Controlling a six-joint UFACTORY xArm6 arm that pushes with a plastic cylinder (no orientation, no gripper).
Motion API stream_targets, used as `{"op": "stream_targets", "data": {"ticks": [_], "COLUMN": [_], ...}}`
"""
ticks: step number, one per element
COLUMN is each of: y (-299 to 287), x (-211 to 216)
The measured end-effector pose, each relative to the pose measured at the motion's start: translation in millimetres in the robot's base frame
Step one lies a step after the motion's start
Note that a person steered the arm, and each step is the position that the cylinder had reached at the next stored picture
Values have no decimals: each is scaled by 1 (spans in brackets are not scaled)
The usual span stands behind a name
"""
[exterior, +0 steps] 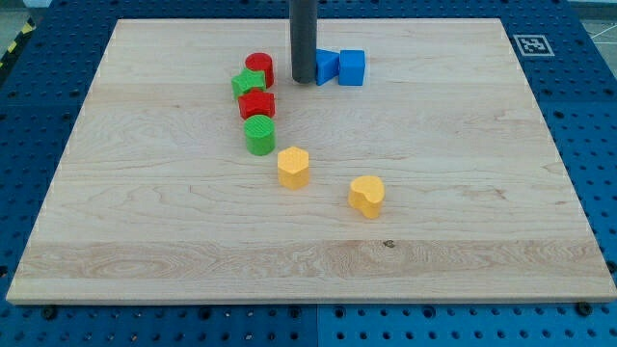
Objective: Push the yellow hexagon towards the bottom center
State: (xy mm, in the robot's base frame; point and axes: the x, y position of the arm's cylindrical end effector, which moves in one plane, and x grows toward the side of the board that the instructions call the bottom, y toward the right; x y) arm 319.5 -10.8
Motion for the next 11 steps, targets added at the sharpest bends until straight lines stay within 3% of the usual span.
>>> {"op": "stream_targets", "data": {"ticks": [2, 3, 6, 11], "y": [3, 3, 3, -40], "x": [28, 78, 141, 154]}}
